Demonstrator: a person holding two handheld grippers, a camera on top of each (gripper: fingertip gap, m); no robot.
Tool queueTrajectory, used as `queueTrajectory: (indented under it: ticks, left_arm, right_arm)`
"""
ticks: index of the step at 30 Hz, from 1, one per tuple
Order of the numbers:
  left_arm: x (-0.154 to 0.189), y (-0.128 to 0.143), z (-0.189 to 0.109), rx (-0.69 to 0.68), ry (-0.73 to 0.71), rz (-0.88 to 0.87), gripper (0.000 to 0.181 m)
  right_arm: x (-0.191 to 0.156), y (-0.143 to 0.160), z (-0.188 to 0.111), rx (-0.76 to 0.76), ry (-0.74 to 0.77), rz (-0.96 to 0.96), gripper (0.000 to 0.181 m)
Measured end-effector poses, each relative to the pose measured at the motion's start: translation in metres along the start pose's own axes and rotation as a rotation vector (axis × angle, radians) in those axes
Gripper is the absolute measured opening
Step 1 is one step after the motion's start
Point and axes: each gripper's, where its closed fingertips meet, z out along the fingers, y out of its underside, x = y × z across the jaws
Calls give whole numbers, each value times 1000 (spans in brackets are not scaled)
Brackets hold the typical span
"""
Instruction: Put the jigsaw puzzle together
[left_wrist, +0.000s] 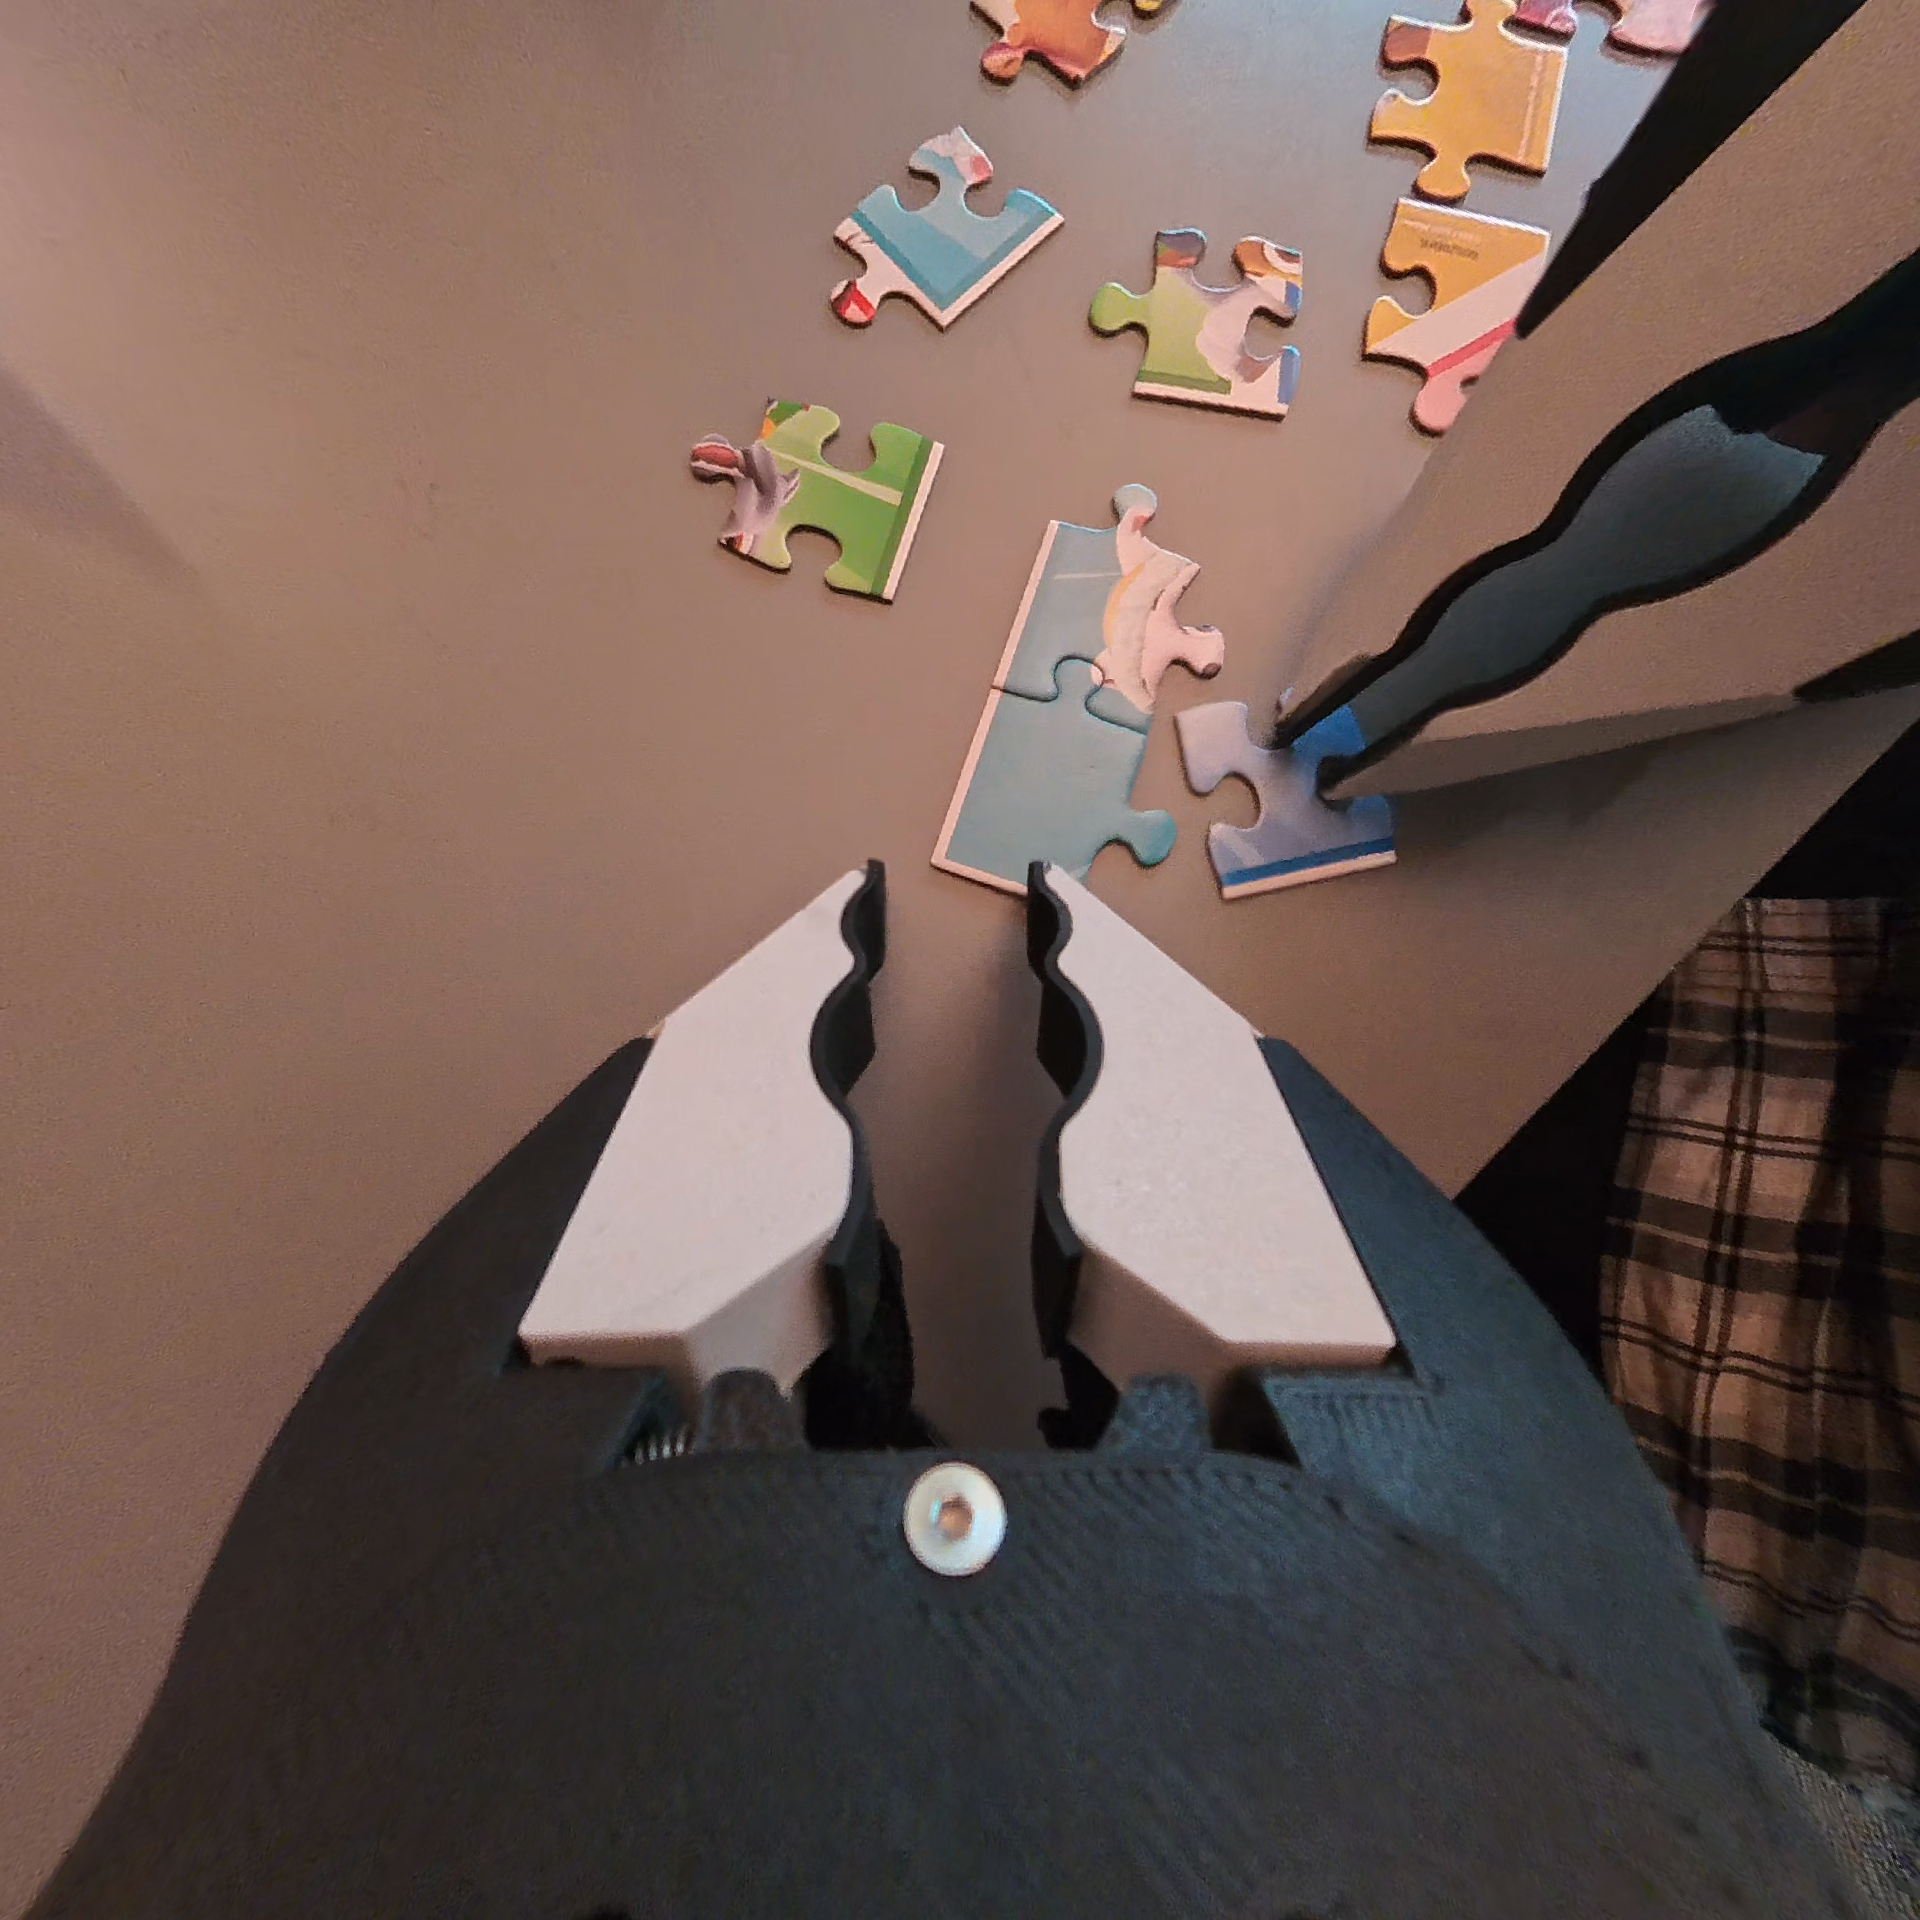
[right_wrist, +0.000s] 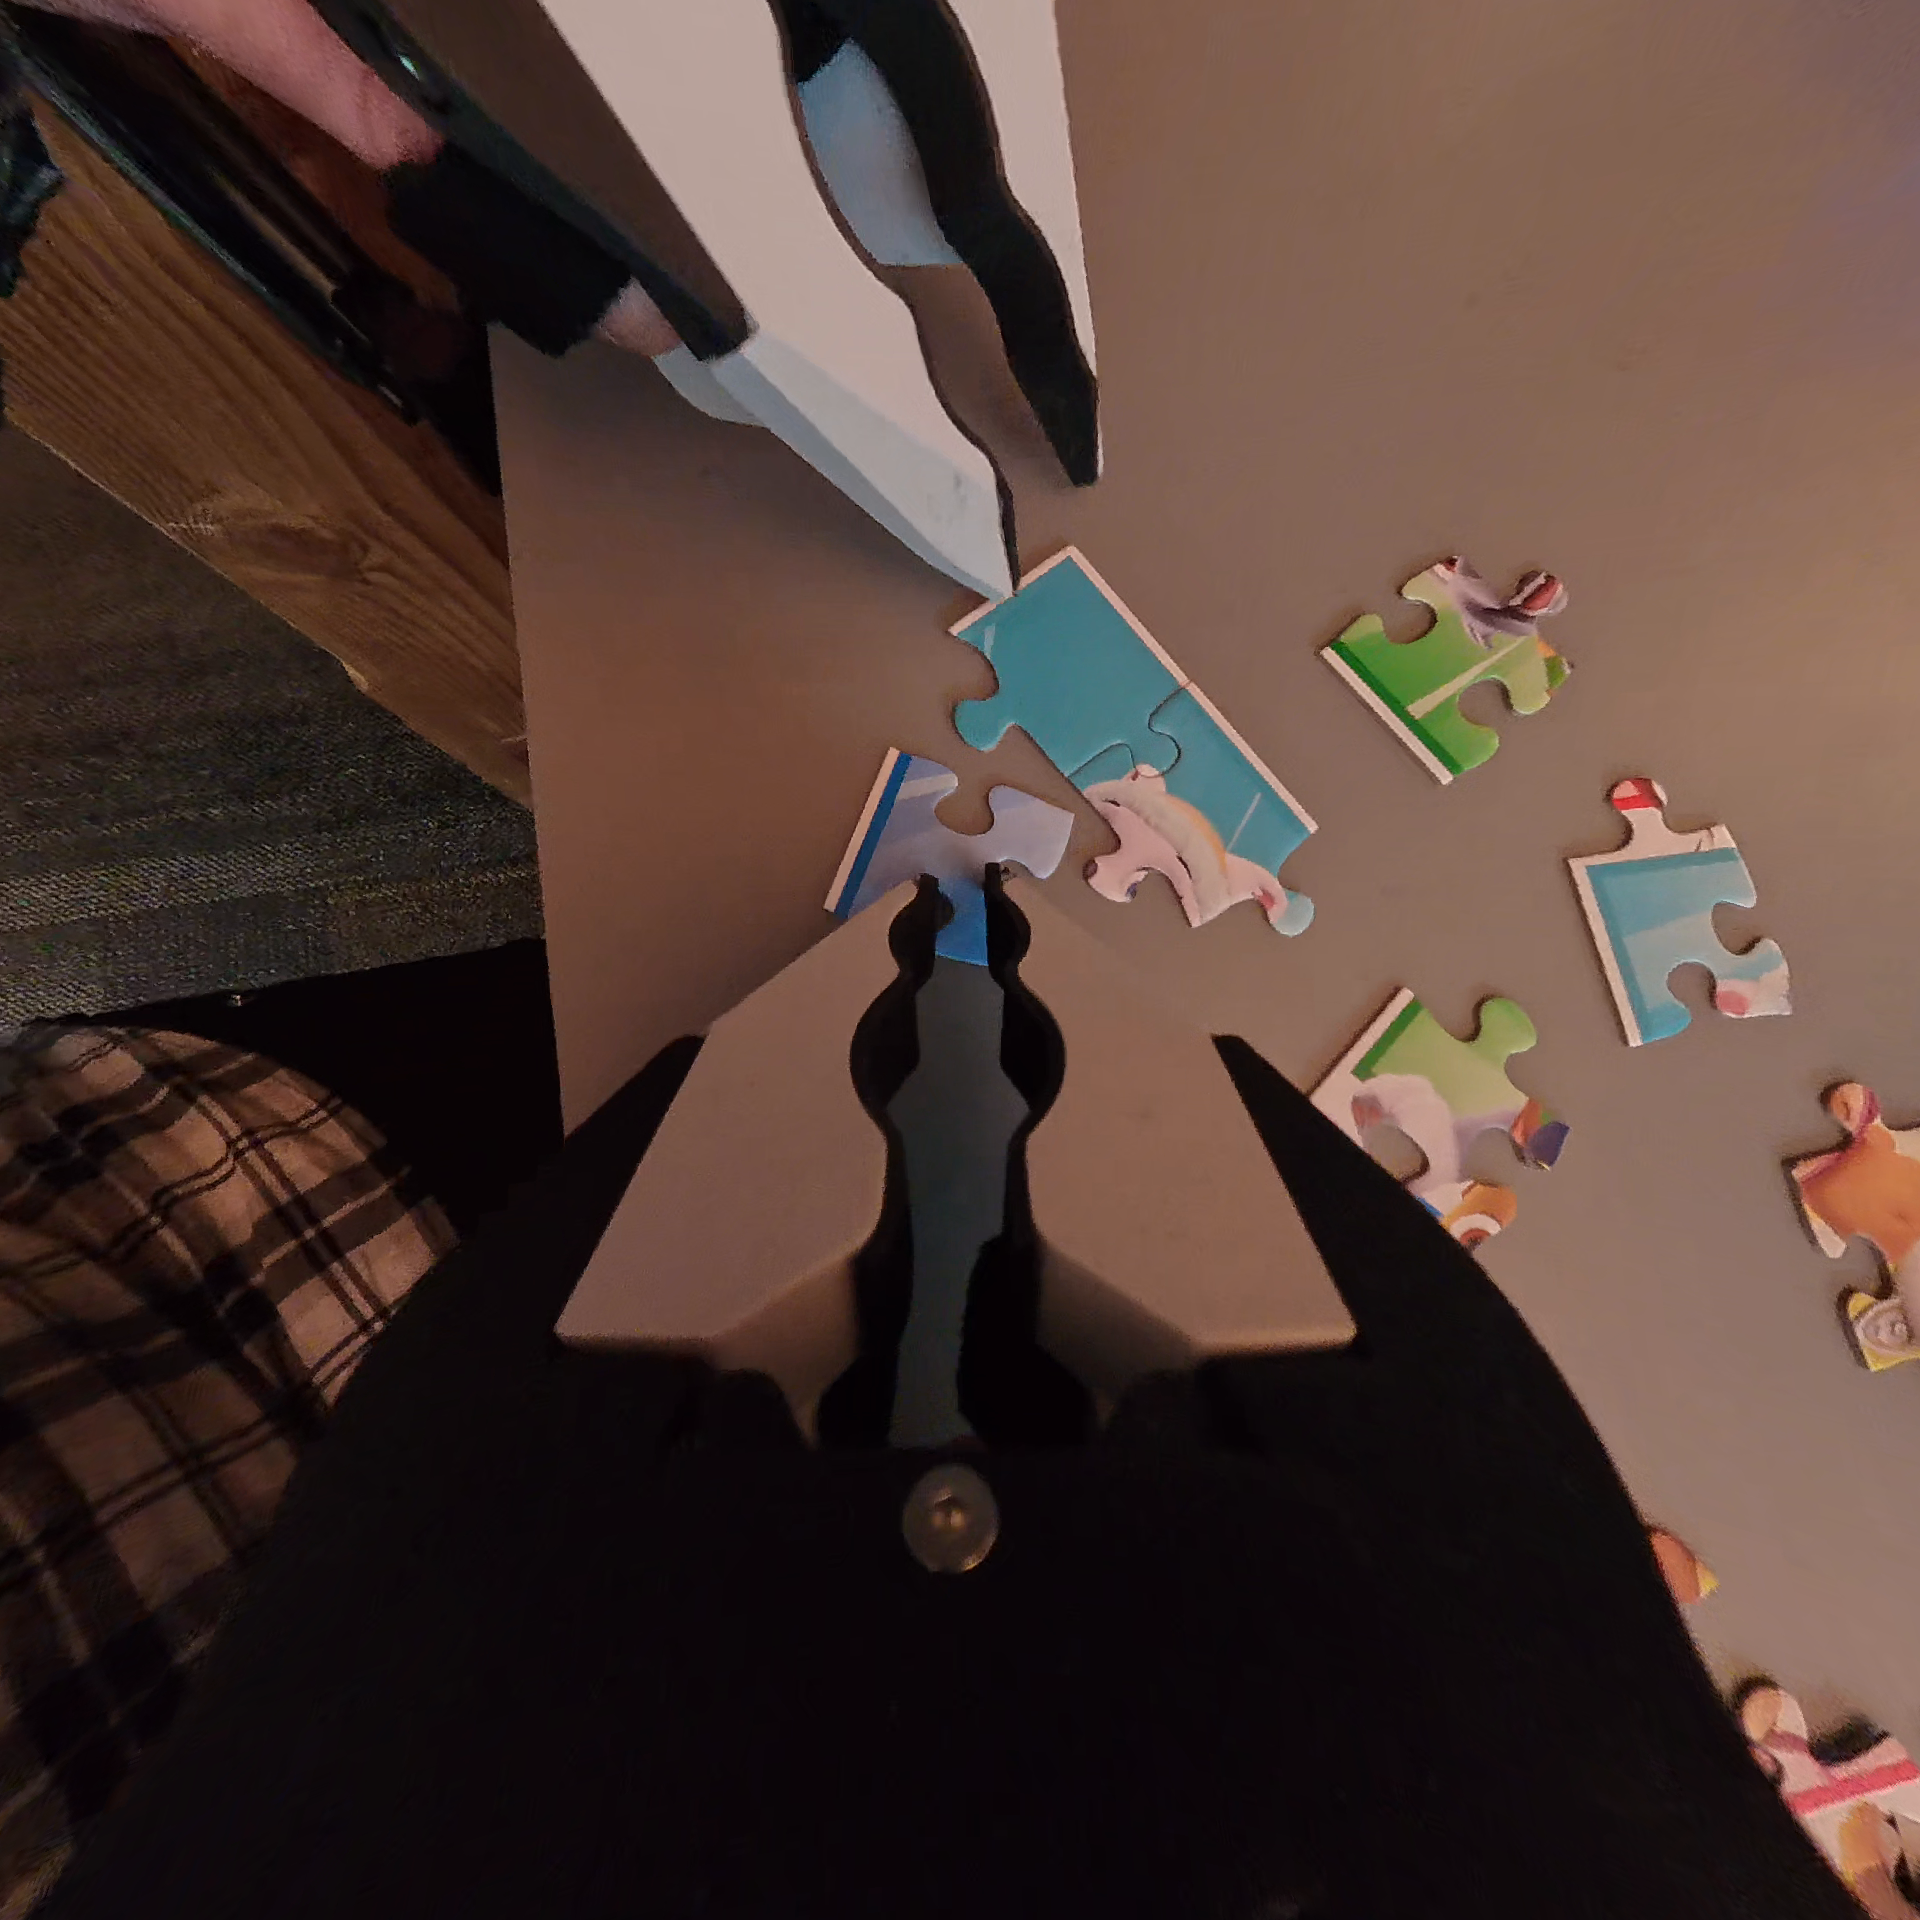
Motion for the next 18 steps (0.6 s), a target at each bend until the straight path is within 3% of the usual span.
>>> queueTrajectory:
  ticks: [9,18]
  left_arm:
    - [11,1,4,-9,52,16,12]
    - [24,0,5,-22,74,43,10]
  right_arm:
    - [0,-6,5,12,5,0,11]
    - [-6,-10,8,28,25,9,11]
